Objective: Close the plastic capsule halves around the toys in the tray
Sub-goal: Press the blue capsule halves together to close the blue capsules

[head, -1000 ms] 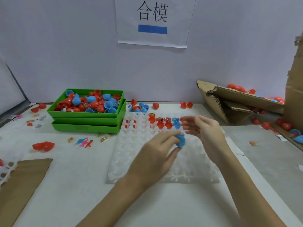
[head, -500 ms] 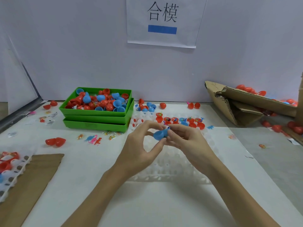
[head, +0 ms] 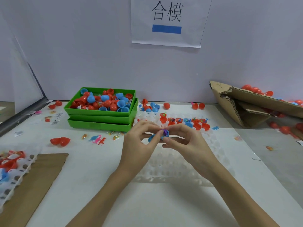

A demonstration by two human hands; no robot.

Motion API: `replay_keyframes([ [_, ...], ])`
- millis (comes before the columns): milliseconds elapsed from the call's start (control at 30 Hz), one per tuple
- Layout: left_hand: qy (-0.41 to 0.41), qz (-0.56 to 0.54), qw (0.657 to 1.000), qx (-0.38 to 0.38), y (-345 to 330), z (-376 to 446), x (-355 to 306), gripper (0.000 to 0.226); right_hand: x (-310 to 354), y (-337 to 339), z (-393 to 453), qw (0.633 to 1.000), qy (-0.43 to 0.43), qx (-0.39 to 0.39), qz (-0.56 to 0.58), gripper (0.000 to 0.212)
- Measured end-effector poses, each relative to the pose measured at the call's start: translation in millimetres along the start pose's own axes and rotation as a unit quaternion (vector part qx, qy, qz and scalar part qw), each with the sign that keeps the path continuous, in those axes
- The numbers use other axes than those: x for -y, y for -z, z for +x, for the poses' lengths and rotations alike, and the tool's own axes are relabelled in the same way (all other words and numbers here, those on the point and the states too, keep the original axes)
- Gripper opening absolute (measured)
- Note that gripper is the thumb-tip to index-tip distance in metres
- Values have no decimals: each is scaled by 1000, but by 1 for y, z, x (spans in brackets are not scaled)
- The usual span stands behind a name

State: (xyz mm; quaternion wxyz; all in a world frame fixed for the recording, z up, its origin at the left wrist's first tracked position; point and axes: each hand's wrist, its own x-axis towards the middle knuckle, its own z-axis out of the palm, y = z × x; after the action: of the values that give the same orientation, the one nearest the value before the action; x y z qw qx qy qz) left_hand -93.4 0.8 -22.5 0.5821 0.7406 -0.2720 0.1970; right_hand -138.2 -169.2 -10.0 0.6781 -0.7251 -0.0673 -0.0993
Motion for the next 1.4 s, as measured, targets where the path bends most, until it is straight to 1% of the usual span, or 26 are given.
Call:
replay_keyframes([
  [133, -22, 29, 999, 12, 1, 0, 1, 9, 0, -3, -1, 995, 56, -2, -78, 31],
  [267, -19, 7, 999, 33, 3, 0, 0, 14, 1, -1, -1, 992, 83, -26, -92, 25],
  [367, 39, -77, 996, 16, 2, 0, -3, 17, 2, -2, -1, 989, 103, -28, -103, 27],
  [467, 102, -170, 980, -9, 1, 0, -7, 27, 2, -3, -2, 986, 120, -33, -111, 28],
  [567, 163, -182, 970, -13, 2, 2, -8, 23, -1, -4, -2, 979, 133, -53, -144, 30],
  [633, 183, -185, 965, -8, 1, 1, -7, 20, -1, -6, -3, 971, 150, -59, -179, 31],
  [667, 193, -197, 961, -12, 1, 1, -8, 22, -1, -7, -4, 965, 161, -63, -195, 31],
  [733, 210, -223, 952, -26, 2, 2, -9, 35, 0, -8, -6, 952, 188, -70, -230, 32],
  [767, 213, -228, 950, -25, 4, 3, -9, 41, 1, -9, -6, 945, 200, -75, -249, 32],
  [833, 208, -233, 950, 4, 8, 5, -9, 48, 4, -9, -7, 931, 224, -85, -275, 30],
  [900, 192, -227, 954, 41, 12, 7, -8, 47, 5, -8, -7, 922, 242, -94, -287, 30],
  [967, 175, -216, 959, 60, 12, 7, -8, 44, 6, -5, -6, 916, 251, -100, -297, 30],
  [1133, 150, -222, 963, 31, 9, 5, -9, 37, 8, -2, -3, 888, 280, -104, -350, 30],
  [1233, 139, -222, 965, 23, 11, 6, -10, 33, 7, 0, -3, 873, 292, -87, -382, 33],
  [1300, 145, -216, 965, 27, 11, 6, -12, 34, 7, -1, -3, 873, 293, -69, -383, 38],
  [1400, 141, -189, 971, 32, 11, 5, -13, 33, 7, -5, -5, 884, 288, -59, -363, 44],
])
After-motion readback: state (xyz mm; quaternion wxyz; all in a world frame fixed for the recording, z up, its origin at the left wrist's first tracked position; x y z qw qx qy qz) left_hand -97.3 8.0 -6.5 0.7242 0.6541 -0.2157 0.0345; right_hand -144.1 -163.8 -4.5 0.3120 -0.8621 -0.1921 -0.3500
